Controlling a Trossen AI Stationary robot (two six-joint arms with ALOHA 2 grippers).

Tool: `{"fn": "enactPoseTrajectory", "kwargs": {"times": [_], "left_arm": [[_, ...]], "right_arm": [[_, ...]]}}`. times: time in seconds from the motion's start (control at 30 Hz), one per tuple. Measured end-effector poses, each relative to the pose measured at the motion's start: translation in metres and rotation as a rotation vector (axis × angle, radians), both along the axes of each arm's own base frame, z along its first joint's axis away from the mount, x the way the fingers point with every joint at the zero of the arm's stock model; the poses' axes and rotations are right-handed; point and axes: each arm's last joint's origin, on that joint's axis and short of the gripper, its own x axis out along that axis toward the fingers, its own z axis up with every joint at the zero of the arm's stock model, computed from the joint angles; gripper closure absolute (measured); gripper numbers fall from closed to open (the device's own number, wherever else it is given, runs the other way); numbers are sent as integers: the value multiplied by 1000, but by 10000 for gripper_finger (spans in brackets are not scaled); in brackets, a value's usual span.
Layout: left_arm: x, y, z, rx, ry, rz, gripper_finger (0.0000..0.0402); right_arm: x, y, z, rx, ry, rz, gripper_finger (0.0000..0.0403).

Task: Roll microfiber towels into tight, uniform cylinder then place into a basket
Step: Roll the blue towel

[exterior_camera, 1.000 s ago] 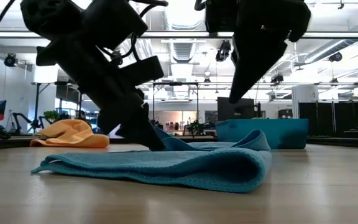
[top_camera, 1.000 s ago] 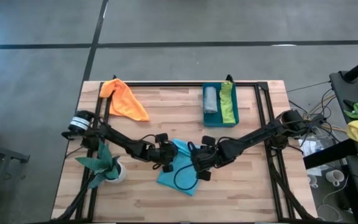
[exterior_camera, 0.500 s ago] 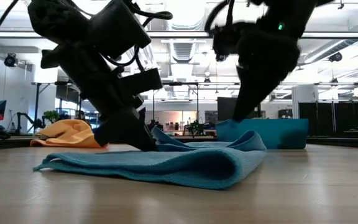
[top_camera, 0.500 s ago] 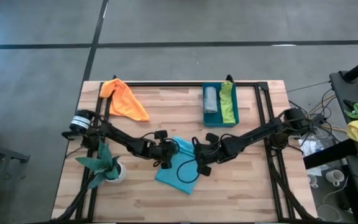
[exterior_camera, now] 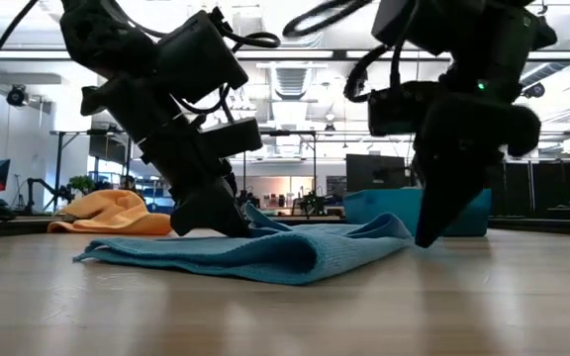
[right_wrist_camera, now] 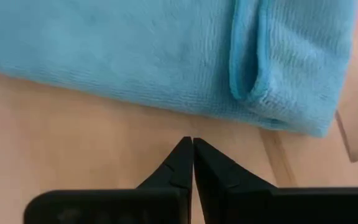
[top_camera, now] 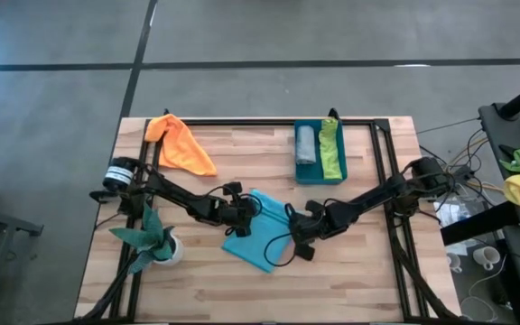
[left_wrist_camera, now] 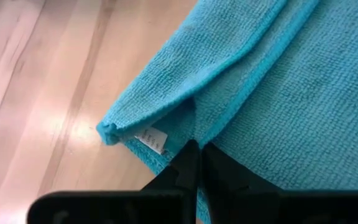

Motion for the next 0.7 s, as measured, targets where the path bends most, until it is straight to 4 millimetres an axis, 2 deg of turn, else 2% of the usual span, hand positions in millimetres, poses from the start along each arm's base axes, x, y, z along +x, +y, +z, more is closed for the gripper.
{"fn": "enactPoseTrajectory", "kwargs": {"times": [0.13,0.23,0.4,0.57,0.7], "left_arm": [[-1,0,2,1,11,-4,401],[-1,0,2,0,9,-5,401],[-1,1,3,4,7,-7,401],[-1,3,4,25,23,-26,401],[-2,9,3,65,69,-55,401]], "right_arm": [[3,-2,41,-60,-172,-35,394],[2,-16,46,-182,-224,-122,394],[9,-37,17,-134,-235,-173,394],[13,-31,-21,-11,-185,-103,394],[10,-23,-36,4,-153,-84,394]]}}
